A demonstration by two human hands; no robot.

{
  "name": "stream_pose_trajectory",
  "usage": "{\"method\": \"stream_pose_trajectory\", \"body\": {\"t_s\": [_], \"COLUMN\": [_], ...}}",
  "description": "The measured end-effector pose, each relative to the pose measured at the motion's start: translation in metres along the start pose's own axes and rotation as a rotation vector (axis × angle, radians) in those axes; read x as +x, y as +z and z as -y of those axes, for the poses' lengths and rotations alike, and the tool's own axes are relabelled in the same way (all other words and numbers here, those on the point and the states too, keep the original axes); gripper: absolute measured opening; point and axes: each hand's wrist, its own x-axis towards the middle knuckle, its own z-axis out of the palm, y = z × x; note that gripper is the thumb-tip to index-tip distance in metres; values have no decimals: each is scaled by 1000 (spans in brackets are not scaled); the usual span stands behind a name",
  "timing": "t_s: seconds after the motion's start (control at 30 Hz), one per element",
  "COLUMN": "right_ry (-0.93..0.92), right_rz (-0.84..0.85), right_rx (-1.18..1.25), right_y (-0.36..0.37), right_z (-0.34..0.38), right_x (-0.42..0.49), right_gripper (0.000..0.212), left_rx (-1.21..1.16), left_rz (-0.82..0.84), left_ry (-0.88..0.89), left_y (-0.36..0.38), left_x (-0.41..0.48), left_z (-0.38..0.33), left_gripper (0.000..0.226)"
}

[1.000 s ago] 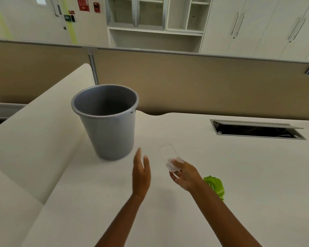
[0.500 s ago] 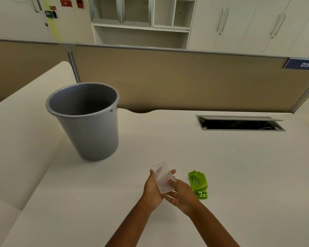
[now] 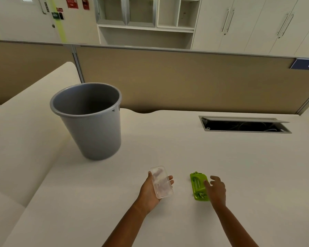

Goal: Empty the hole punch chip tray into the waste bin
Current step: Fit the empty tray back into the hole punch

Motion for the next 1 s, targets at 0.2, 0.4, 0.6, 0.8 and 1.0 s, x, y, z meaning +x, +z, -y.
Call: {"method": "stream_pose_trajectory", "body": {"t_s": [0.2, 0.4, 0.6, 0.8, 1.0], "right_ry": [118, 131, 0, -56, -63], "right_rz": [73, 174, 438, 560, 542], "right_rx": [179, 379, 569, 583, 575], "right_y": [0, 1, 0, 16, 21], "right_z": [0, 11, 54, 66, 66], "right_x": [10, -1, -44, -72, -81], "right_gripper": [25, 25, 17, 17, 17], "left_rx": [50, 89, 85, 96, 129], "left_rz": [-7, -27, -46, 37, 53], "left_ry": [18, 5, -21, -43, -37], "left_y": [-9, -13, -13, -9, -16], "left_x": [-1, -1, 5, 4, 7], "left_z": [-3, -5, -3, -3, -4], "left_gripper": [55, 55, 52, 52, 56]}}
